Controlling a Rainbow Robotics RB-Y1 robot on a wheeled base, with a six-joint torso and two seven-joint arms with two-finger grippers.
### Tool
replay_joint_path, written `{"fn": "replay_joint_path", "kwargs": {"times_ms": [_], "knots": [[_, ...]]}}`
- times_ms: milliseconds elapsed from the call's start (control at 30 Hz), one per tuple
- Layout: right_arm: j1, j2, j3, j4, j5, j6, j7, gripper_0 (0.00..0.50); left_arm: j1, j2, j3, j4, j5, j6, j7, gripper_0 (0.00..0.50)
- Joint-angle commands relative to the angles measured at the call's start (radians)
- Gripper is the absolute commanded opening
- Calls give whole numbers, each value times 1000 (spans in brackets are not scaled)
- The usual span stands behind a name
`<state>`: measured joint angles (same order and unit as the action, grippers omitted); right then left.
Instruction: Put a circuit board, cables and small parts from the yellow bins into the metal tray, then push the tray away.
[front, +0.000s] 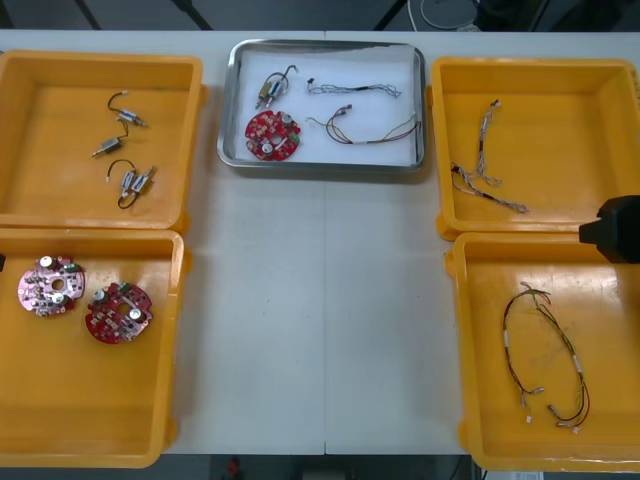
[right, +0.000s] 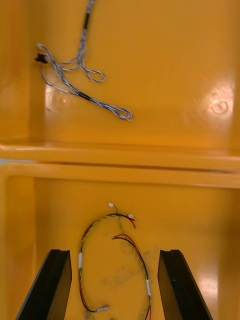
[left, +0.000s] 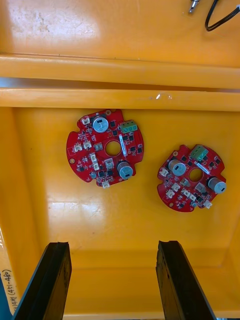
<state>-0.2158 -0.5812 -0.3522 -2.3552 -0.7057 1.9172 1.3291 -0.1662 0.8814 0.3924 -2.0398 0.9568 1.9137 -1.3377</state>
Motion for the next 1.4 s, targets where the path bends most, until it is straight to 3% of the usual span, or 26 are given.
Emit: {"fn": "replay_joint_path", "kwargs": {"times_ms": [33,500,1400], "knots": [[75,-37,-65,-38,-14,3,-22,500,19,44,28,-28,-9,6,-78,500],[242,-22,-97,-82,-40,3,-39,500,19,44,28,-28,-9,6,-78,500],[273,-8,-97,-107,-61,3,-56,500,19,44,28,-28,-9,6,-78,500]]}}
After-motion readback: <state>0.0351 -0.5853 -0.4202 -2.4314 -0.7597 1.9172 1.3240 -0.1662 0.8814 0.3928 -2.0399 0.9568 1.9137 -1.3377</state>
